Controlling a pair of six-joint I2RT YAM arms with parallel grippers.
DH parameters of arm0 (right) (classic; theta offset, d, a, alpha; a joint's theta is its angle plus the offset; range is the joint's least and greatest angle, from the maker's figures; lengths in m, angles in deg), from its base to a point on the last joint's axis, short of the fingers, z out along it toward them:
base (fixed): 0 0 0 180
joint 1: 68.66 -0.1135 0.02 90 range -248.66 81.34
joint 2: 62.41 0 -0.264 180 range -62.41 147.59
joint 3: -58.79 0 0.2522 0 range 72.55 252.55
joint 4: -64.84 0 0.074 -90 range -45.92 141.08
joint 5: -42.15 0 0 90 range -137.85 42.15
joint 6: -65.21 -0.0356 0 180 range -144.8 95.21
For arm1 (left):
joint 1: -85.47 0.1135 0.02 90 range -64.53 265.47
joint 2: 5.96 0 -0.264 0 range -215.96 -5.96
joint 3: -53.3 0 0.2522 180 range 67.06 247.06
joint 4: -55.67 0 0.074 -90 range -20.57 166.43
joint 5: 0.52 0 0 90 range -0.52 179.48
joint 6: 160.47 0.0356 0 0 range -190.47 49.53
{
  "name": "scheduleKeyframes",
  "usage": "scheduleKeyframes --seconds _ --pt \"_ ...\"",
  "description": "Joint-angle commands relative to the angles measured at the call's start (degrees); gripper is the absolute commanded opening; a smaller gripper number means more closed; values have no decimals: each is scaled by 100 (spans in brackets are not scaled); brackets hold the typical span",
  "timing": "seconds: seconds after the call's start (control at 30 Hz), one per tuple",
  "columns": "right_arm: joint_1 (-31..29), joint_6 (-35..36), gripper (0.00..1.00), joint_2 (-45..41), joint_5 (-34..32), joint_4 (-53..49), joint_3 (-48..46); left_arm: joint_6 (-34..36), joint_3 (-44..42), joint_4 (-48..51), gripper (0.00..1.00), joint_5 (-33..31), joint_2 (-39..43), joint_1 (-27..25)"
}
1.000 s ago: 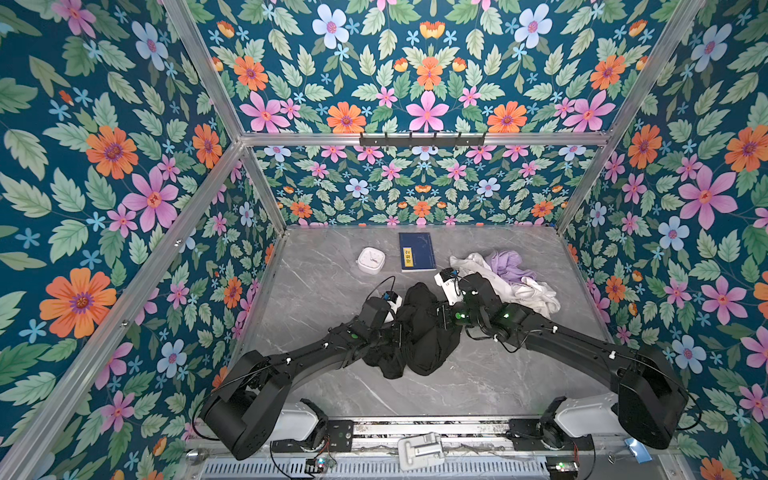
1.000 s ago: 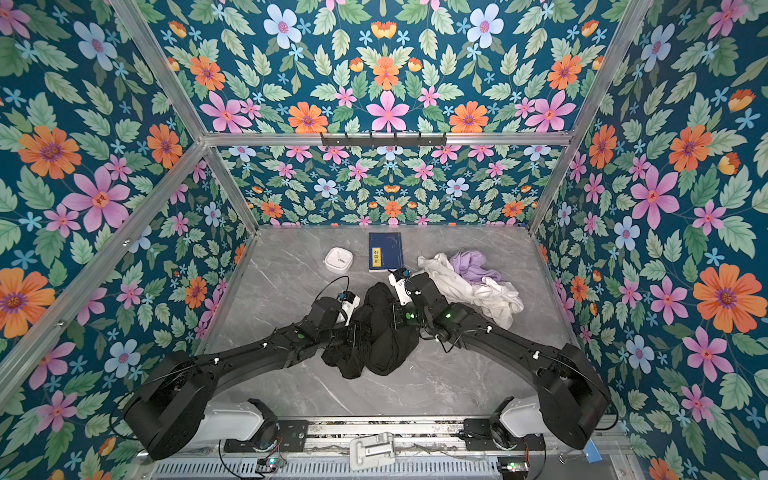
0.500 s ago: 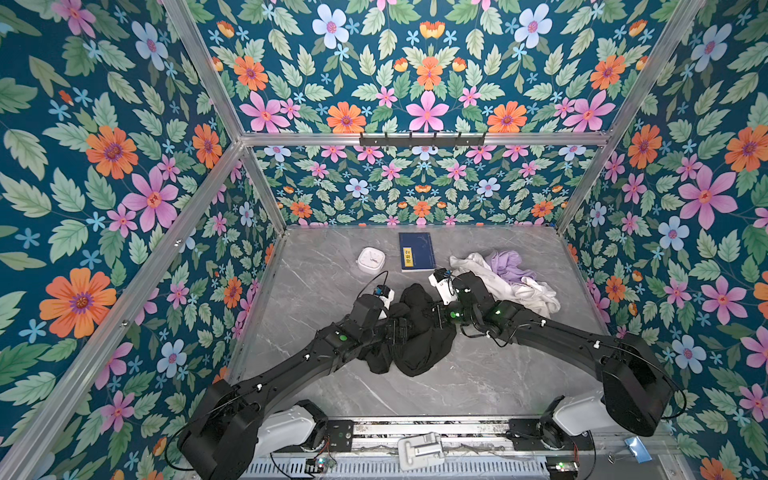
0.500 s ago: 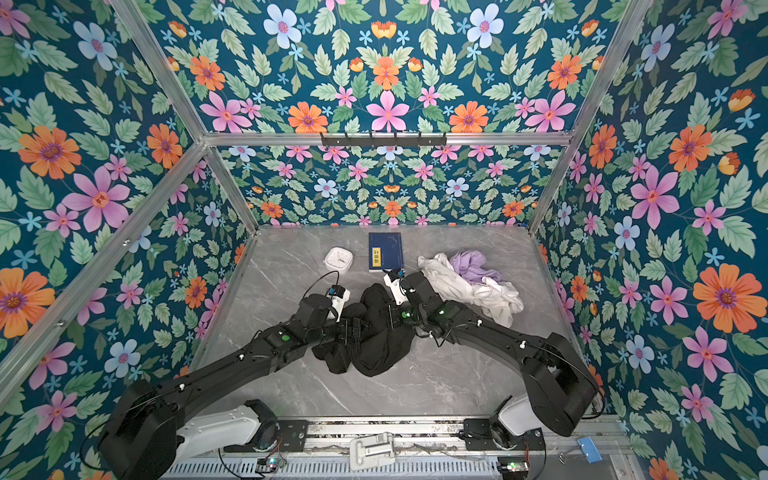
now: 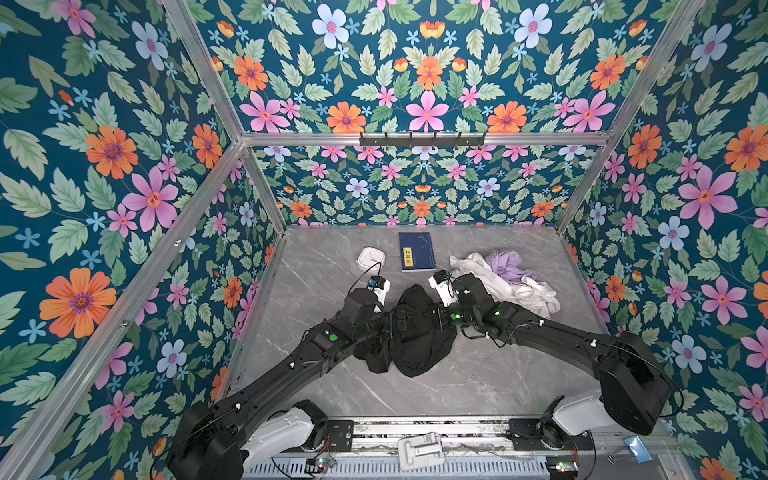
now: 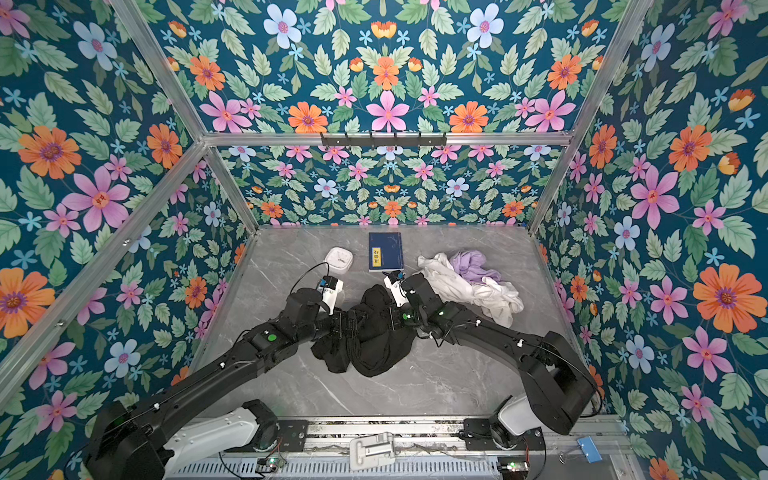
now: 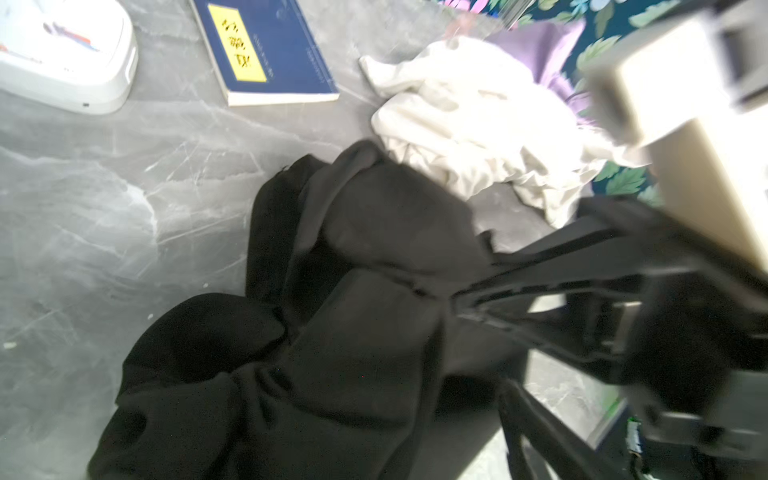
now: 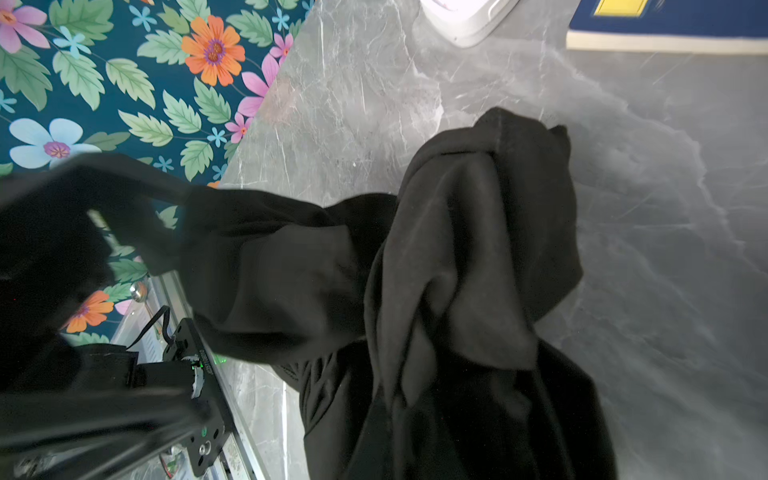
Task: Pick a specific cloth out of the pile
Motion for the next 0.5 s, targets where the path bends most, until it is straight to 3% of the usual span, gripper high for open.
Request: scheduleKeyframes --seconds 0.0,0.27,0.37,0.47 --pt "-57 -147 0 206 312 290 6 -17 -24 -159 99 107 16 4" --pt "-114 -570 4 842 931 1061 -105 -444 -350 -658 89 332 -147 31" --pt "-113 -651 7 1155 993 1208 -142 -566 -422 -889 77 509 -281 31" --pt "-115 -679 12 1295 968 1298 -180 -675 -527 -1180 55 701 -426 31"
